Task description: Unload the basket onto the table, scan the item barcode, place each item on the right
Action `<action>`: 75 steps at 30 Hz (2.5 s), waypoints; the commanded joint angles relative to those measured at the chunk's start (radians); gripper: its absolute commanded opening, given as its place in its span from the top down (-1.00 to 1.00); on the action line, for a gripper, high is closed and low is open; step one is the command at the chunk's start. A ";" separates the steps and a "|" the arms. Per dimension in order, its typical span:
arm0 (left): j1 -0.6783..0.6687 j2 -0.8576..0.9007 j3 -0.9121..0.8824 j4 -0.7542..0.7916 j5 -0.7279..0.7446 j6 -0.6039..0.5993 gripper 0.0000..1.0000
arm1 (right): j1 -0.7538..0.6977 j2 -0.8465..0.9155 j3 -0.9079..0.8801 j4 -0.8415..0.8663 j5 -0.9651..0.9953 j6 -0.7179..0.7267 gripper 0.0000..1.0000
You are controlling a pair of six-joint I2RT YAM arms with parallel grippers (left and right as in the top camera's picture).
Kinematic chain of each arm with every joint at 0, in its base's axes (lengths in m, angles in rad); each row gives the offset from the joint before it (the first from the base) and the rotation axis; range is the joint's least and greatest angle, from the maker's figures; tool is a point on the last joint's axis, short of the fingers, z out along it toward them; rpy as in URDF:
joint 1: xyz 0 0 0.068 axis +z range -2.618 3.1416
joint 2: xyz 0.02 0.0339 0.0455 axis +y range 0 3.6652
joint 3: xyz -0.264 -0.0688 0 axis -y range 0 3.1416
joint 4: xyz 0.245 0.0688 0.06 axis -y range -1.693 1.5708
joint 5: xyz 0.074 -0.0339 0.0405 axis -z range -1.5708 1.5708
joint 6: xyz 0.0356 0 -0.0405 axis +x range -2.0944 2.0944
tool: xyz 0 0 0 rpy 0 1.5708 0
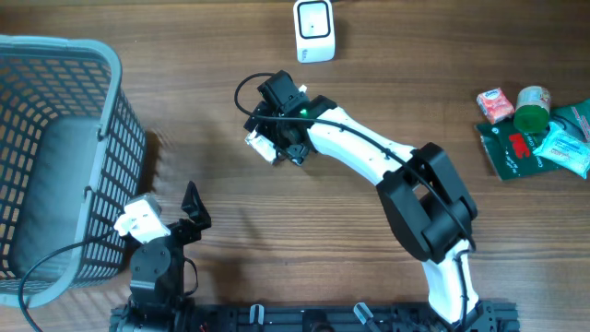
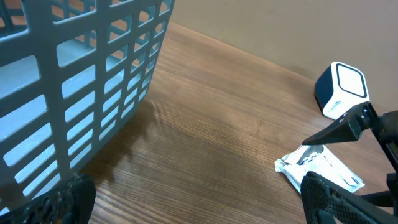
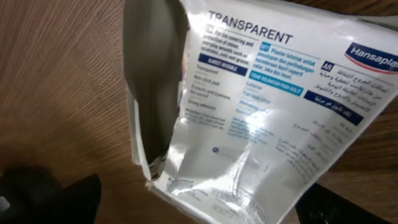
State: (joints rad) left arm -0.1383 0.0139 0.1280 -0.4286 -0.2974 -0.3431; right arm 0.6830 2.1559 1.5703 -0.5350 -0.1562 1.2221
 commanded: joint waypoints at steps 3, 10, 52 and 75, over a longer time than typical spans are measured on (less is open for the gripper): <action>-0.001 -0.007 -0.002 0.002 -0.006 -0.005 -1.00 | 0.005 0.116 -0.003 0.014 -0.041 0.038 -0.99; -0.001 -0.007 -0.002 0.002 -0.006 -0.005 -1.00 | 0.005 0.145 0.000 0.050 -0.056 0.048 -0.99; -0.001 -0.007 -0.002 0.002 -0.006 -0.005 -1.00 | -0.035 -0.057 0.038 -0.492 0.103 -0.397 -0.99; -0.001 -0.007 -0.002 0.002 -0.006 -0.005 -1.00 | -0.007 0.060 0.025 -0.393 0.072 -0.348 -1.00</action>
State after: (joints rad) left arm -0.1383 0.0139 0.1280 -0.4290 -0.2974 -0.3431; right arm 0.6689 2.1864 1.6085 -0.9298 -0.0708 0.8619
